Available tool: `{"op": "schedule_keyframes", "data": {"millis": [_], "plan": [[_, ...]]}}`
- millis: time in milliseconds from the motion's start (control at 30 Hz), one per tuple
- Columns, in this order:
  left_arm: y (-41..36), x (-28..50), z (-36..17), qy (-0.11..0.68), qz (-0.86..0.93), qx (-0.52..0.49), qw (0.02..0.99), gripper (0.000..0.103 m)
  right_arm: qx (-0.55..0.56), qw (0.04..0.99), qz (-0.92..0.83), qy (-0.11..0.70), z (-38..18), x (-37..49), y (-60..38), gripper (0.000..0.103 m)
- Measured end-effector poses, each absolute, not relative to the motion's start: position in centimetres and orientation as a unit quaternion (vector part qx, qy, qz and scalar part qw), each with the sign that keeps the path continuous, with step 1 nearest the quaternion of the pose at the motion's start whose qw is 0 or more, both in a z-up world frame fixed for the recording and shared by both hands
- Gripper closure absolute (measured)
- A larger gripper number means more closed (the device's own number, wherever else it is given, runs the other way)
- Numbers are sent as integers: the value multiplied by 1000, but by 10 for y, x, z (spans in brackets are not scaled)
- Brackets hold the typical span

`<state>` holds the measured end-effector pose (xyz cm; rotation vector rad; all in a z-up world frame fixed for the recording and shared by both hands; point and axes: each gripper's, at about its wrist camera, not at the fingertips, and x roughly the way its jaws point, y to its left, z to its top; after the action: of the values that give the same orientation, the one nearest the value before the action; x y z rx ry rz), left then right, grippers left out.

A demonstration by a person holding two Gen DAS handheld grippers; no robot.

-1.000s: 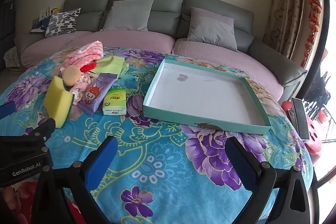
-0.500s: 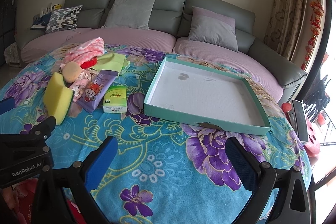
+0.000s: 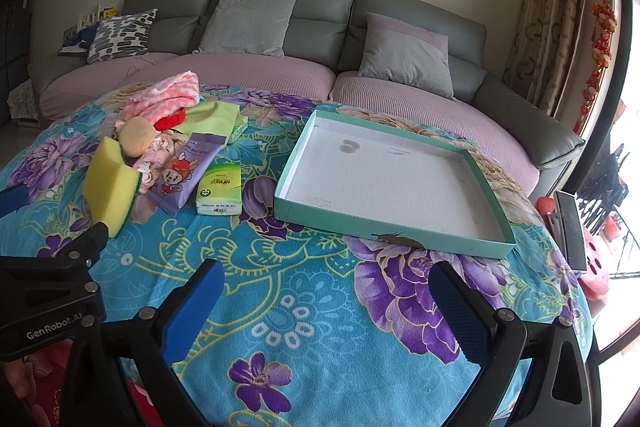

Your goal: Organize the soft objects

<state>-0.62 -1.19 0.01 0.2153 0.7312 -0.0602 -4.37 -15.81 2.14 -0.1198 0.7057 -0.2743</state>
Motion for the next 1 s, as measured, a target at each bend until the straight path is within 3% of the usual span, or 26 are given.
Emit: {"op": "schedule_keyframes", "data": {"millis": [1000], "plan": [[-15,-7,-1,357,-29,112,927,0,-59,927,-134,344,22,-44,-157,0]]}}
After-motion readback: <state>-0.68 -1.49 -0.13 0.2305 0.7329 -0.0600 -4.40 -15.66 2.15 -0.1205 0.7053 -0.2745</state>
